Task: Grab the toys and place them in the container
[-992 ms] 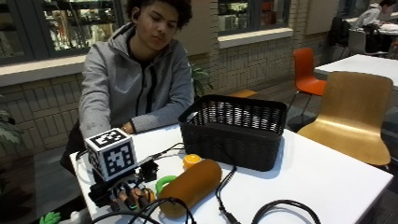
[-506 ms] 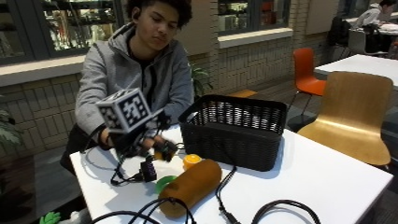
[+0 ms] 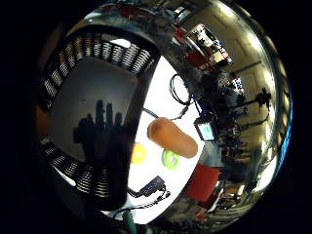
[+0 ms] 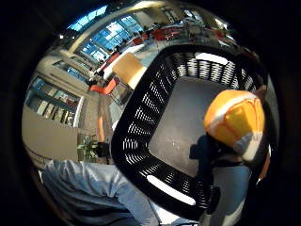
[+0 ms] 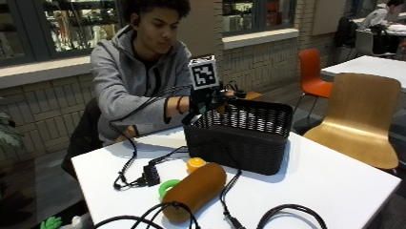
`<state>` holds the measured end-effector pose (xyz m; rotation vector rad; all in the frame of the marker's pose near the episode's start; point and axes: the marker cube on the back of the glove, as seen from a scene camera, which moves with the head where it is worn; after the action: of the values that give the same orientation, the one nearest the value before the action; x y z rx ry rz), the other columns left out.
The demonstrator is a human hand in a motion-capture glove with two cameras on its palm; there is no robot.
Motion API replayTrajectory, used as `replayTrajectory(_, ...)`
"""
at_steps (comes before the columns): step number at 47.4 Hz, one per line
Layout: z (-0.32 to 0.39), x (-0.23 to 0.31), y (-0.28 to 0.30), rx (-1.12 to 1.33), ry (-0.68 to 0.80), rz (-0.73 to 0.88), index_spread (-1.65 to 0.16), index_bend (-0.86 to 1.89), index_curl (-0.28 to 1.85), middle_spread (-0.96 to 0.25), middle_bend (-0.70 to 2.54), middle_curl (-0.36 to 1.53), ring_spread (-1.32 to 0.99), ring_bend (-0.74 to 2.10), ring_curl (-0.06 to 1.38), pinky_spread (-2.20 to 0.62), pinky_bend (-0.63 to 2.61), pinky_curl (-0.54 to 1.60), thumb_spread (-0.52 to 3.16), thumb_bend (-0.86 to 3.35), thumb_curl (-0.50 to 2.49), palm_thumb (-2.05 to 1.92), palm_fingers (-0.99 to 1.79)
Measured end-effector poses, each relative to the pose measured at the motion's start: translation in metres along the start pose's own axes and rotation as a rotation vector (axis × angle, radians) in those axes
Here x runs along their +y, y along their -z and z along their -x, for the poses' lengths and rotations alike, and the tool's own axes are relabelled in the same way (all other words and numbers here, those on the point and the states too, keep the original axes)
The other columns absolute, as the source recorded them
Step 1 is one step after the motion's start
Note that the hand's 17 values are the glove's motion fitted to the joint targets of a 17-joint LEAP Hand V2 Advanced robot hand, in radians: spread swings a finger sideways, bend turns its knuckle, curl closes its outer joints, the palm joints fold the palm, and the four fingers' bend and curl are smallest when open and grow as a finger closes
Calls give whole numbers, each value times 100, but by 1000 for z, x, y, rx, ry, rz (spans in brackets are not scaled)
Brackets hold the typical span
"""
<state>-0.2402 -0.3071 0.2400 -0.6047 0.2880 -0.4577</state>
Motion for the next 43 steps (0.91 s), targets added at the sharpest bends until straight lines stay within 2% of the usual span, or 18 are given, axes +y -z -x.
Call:
replayTrajectory(5,3,-1,-8,69,76,136,-13,155,57,-8,13,34,-19,12,6,-4,31,35,138,25,40,42,-16)
replayTrajectory(7,4,3,-10,85,109,187,-14,138,53,-6,11,32,-18,14,7,-4,36,36,137,20,38,35,-26)
replayTrajectory(8,5,4,-10,74,101,198,-14,106,45,-4,12,32,-17,18,9,-4,45,39,132,14,35,26,-43)
replayTrajectory(9,5,4,-9,58,81,199,-14,106,48,-4,12,32,-16,16,9,-4,45,38,131,13,35,26,-39)
replayTrajectory(10,5,4,-8,44,60,193,-15,83,41,-2,12,32,-15,18,10,-4,51,40,128,8,34,20,-49)
replayTrajectory(13,-1,8,-2,8,29,167,-16,63,37,0,10,30,-13,15,11,-4,52,40,124,4,34,17,-46)
replayTrajectory(19,-31,31,18,-58,-54,117,-20,56,32,1,6,26,-11,9,10,-4,46,40,119,-1,33,15,-37)
replayTrajectory(24,-70,69,32,-6,-113,96,-23,58,34,2,7,23,-11,8,9,-4,42,39,117,-2,33,14,-32)
replayTrajectory(29,-121,102,37,0,-258,79,-24,57,35,2,9,21,-10,9,8,-4,41,38,116,-2,33,13,-29)
replayTrajectory(36,-160,135,15,16,-322,155,-27,57,37,2,9,20,-10,10,7,-4,39,38,115,-1,33,15,-26)
replayTrajectory(43,-156,153,-36,54,-312,271,-29,55,38,1,10,18,-10,10,7,-4,40,38,114,-1,34,16,-26)
